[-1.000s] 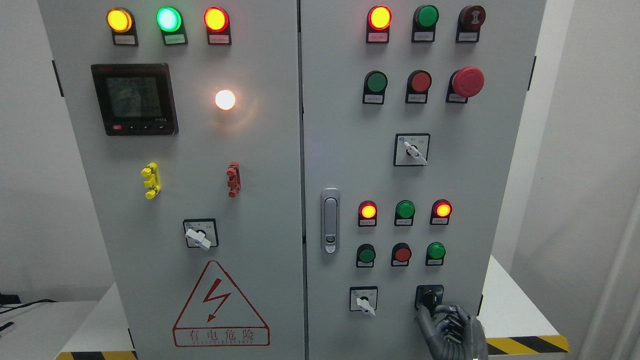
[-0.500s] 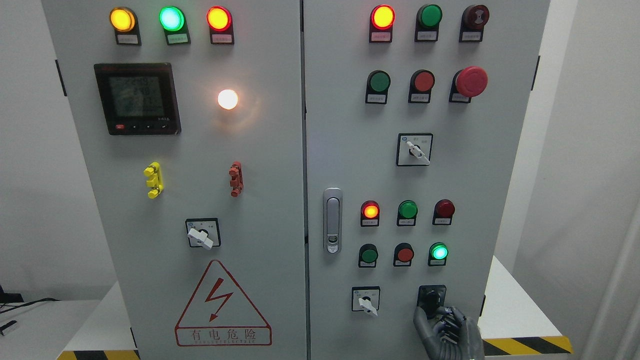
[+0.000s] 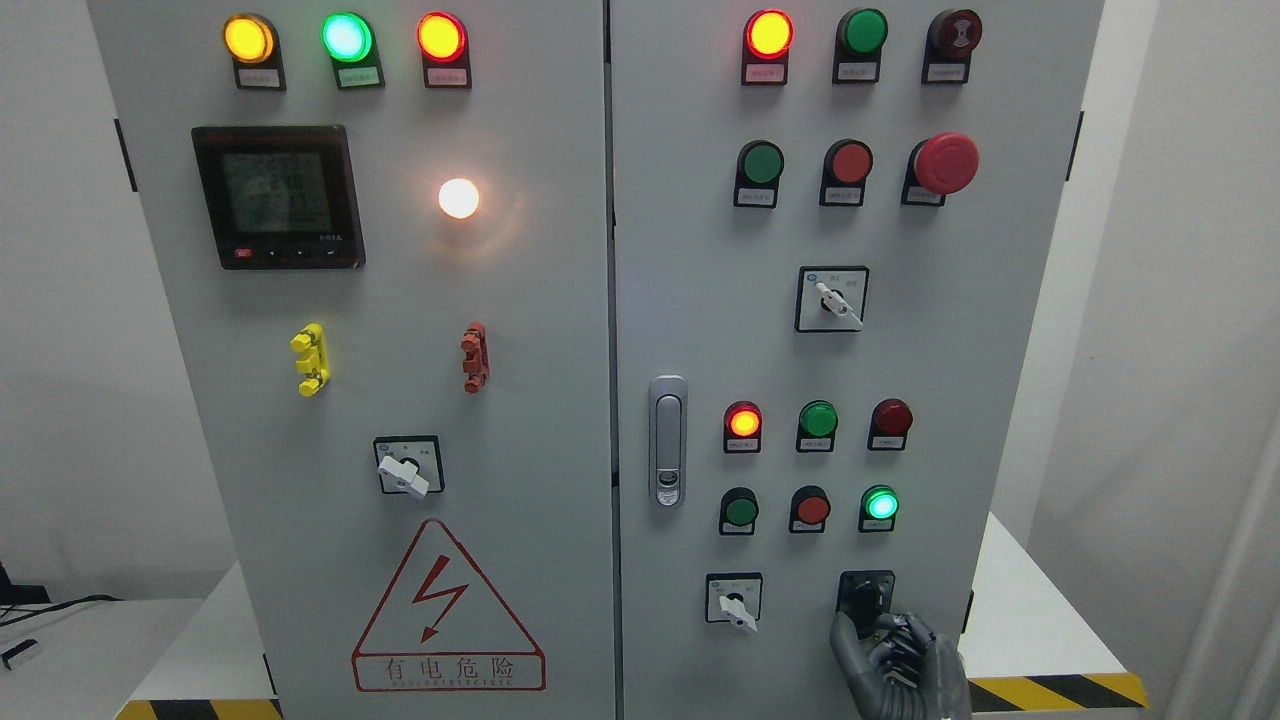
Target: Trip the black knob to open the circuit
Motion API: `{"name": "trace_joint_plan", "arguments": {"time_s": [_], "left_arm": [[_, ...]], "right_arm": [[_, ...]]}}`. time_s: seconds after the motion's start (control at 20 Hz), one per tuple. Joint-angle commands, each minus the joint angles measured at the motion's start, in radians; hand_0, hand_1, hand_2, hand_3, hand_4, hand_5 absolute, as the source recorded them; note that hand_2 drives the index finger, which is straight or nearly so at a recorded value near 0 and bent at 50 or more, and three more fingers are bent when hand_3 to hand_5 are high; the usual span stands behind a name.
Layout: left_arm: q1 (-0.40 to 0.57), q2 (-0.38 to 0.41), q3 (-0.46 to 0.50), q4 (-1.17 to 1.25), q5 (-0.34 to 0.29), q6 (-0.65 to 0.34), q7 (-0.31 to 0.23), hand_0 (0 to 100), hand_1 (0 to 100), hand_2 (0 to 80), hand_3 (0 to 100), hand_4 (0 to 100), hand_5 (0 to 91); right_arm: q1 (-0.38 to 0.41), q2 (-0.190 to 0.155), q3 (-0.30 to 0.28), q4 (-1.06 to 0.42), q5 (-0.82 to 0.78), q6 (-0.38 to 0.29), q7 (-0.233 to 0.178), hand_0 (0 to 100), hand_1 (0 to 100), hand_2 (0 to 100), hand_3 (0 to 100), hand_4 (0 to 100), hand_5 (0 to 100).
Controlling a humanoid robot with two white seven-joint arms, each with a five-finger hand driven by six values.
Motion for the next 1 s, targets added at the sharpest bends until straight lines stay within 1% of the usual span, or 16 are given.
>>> {"name": "trace_joint_plan", "arguments": {"time_s": [0.0, 0.95], "left_arm": [[0.0, 0.001, 0.0, 0.001, -0.031, 0.0, 0.0, 12, 39, 0.0, 0, 0, 0.0], [0.0, 0.001, 0.0, -0.001, -0.031, 0.0, 0.0, 12, 39, 0.0, 0, 0, 0.0]], "right_arm": [[-0.001, 0.0, -0.002, 0.0, 0.0, -0.005, -0.001, 35, 68, 58, 91, 93, 100], [-0.001, -0.002, -0.011, 0.012, 0.019, -0.013, -0.004, 34, 68, 57, 90, 93, 100]]}}
